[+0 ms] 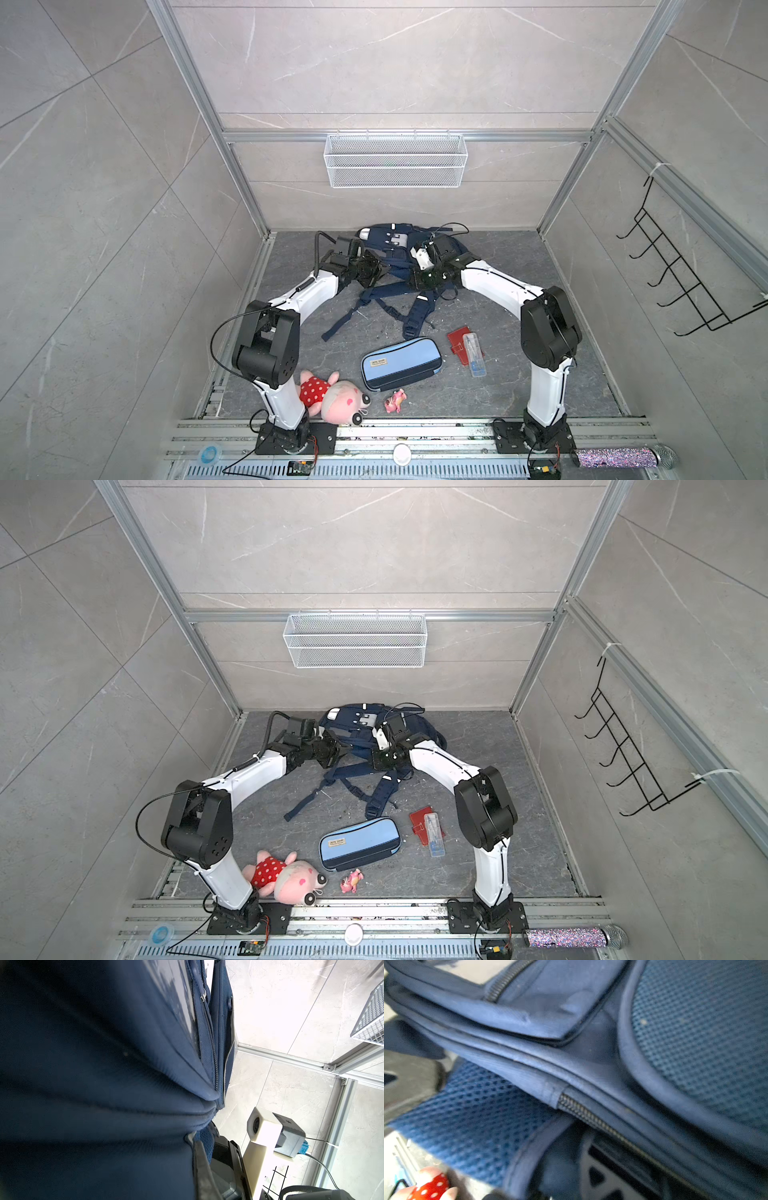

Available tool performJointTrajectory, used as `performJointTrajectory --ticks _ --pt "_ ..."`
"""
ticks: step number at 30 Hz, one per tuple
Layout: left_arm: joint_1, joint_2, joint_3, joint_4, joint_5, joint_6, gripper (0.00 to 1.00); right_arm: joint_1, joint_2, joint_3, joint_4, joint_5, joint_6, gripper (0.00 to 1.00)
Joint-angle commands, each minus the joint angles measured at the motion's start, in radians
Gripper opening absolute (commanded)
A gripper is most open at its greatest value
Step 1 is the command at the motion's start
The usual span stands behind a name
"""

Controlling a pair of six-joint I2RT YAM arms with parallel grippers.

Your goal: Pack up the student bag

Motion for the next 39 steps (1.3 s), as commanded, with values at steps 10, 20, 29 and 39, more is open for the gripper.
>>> performJointTrajectory --ticks 10,20,29,39 --pt "-0.013 -0.053 0.025 0.117 0.063 -0.002 0.00 -0.021 -0.044 -0.041 0.044 0.111 0.032 0.61" --pt "-0.013 -0.050 0.026 0.124 0.073 -0.007 0.00 -0.026 -0.044 -0.023 0.135 0.071 -0.022 0.54" --pt "-0.014 -0.056 0.018 0.135 0.075 -0.016 0.00 -0.037 -0.048 -0.019 0.166 0.016 -0.088 0.34" --pt "-0.013 -0.062 0.005 0.145 0.069 -0.027 0.00 -0.044 -0.103 -0.068 0.178 -0.045 -0.180 0.07"
